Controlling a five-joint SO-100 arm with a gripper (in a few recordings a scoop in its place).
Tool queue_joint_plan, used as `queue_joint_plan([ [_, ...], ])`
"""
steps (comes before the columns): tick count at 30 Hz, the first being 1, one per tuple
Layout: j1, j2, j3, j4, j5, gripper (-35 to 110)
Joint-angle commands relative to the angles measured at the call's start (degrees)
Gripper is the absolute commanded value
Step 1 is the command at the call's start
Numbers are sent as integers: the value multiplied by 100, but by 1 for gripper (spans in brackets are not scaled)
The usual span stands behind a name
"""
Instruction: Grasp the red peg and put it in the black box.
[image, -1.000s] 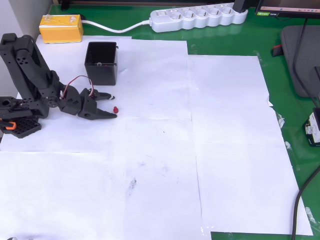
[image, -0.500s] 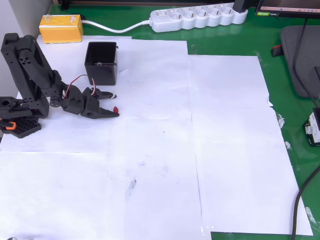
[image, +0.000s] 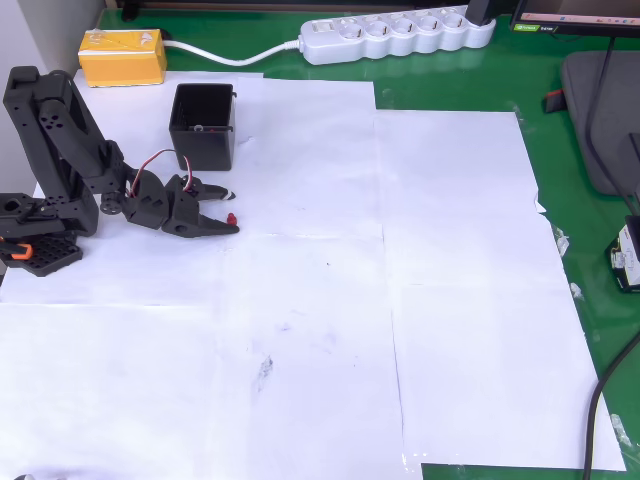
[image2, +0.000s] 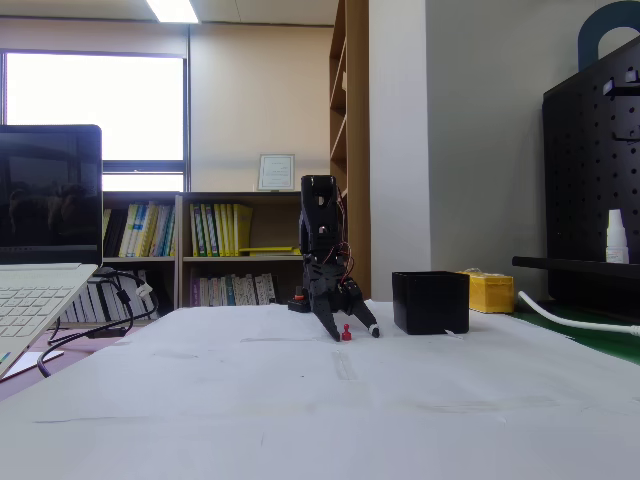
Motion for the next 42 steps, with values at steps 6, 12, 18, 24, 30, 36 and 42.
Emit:
queue_joint_plan([
  [6,0,9,-88,-18,-62,28],
  [12,9,9,-88,-9,-79,14],
  [18,9,9,-79,0,-88,12],
  [24,9,9,-79,0,-88,7],
  [30,18,9,-70,9,-123,0],
  [36,44,-18,-62,9,-132,0],
  [42,158,-659,-44,-44,0,0],
])
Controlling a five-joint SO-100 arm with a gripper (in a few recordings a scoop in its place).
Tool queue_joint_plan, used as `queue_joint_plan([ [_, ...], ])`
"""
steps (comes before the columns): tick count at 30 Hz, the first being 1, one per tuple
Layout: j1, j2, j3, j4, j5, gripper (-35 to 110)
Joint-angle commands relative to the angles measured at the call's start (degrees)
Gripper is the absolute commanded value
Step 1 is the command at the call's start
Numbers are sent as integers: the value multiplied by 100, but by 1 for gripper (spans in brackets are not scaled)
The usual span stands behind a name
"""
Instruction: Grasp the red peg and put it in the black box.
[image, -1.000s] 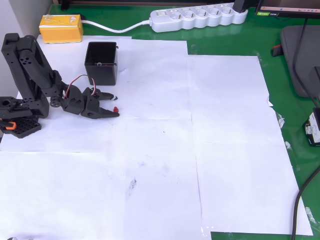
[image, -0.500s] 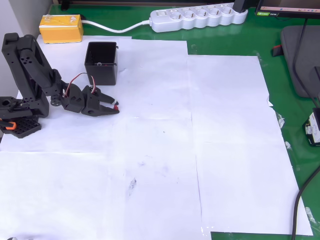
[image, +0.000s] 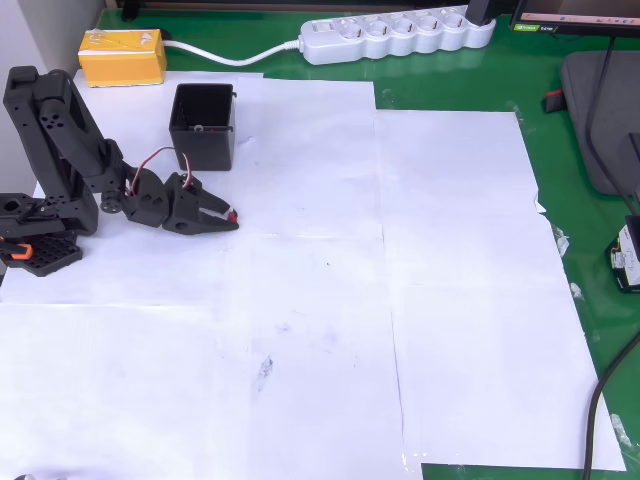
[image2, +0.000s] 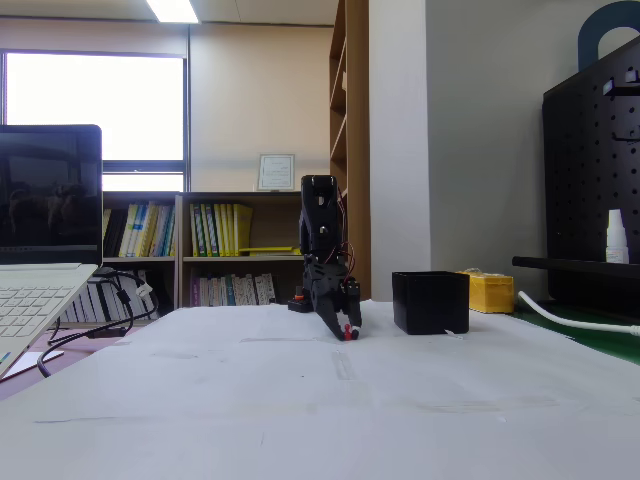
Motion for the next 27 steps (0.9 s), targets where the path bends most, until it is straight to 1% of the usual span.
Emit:
queue_joint_plan([
  [1,53,-536,-26,88,9,0],
  [3,88,-958,88,501,0,0],
  [5,132,-1415,308,1195,0,0],
  [7,229,-1907,712,2408,-26,0],
  [9,325,-2320,1301,3990,-9,0],
  [10,360,-2470,1573,4623,35,0],
  [17,475,-2689,3814,8227,554,0],
  [22,281,-2663,5229,9756,1134,0],
  [27,-18,-2646,6363,11030,1617,0],
])
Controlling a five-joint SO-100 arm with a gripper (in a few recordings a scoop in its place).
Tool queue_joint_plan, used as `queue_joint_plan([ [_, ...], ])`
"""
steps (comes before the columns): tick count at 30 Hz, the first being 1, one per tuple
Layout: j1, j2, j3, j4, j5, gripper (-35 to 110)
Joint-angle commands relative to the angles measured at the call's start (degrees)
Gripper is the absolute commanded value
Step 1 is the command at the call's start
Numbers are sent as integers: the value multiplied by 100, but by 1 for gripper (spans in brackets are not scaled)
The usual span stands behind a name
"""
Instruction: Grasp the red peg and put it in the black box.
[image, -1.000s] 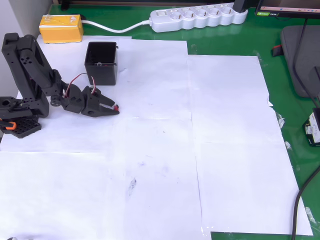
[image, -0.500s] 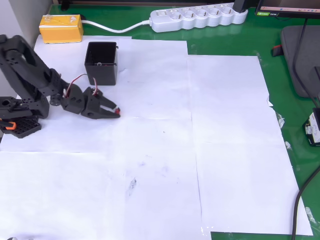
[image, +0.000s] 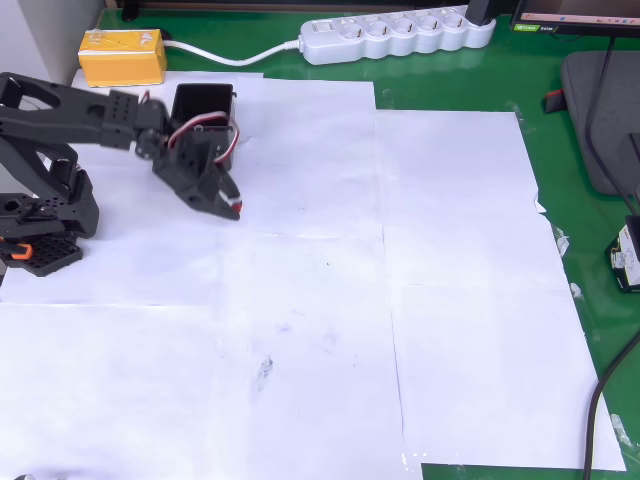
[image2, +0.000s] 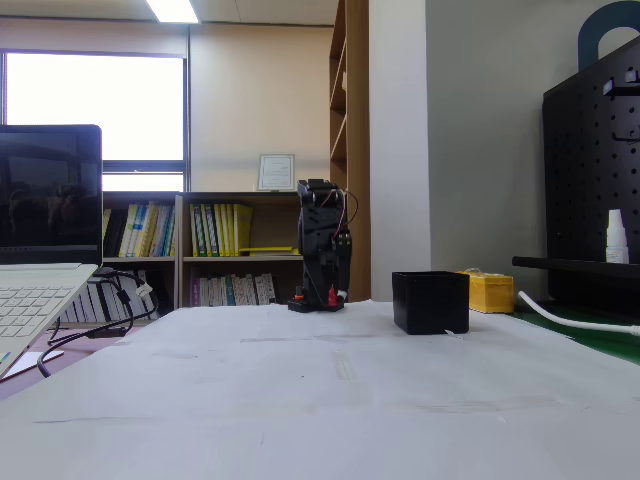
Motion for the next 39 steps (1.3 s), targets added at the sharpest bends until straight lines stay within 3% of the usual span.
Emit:
queue_joint_plan([
  [1,-202,-211,1213,993,229,0],
  [13,-1538,-105,2848,3445,1310,0],
  [27,-2689,659,3384,3586,2171,0],
  [39,-3604,2215,5045,4122,3059,0],
])
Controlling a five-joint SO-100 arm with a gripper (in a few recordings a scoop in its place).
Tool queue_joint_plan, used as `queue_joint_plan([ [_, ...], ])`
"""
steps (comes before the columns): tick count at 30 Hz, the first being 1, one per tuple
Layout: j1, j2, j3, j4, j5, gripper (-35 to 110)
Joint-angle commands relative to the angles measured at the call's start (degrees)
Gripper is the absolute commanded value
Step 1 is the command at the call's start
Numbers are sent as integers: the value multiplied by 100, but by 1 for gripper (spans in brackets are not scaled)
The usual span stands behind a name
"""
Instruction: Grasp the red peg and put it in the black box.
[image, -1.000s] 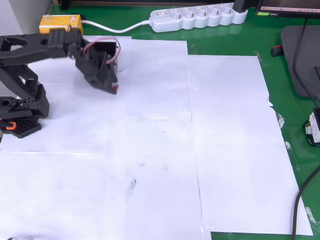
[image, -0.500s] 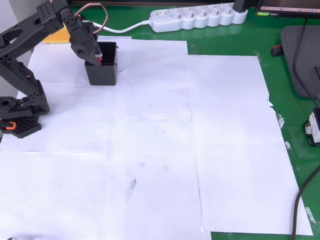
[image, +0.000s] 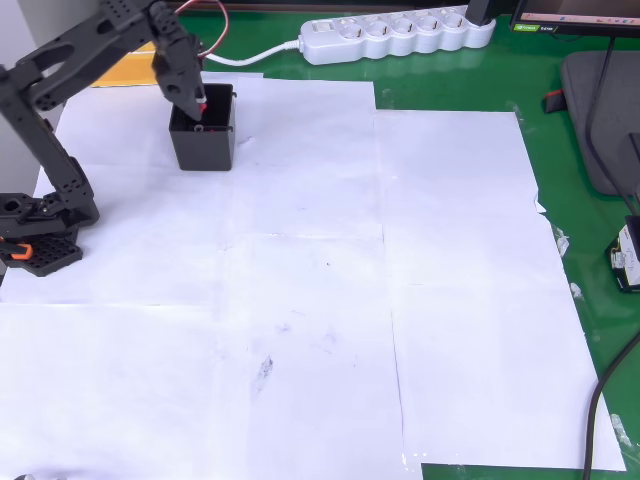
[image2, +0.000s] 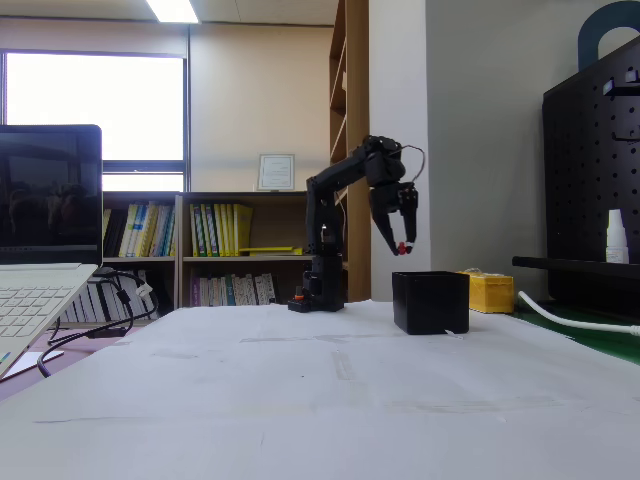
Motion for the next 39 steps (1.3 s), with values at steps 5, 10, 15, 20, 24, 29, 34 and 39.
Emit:
queue_joint_plan([
  [5,-466,457,765,255,352,1],
  [10,-527,580,650,9,483,1],
  [15,-580,782,633,-246,475,1],
  [20,-580,888,642,-404,501,6],
  [24,-571,773,642,-413,483,19],
  [29,-571,694,668,-396,272,25],
  [34,-571,571,729,-343,255,25],
  [39,-501,387,694,-246,211,20],
])
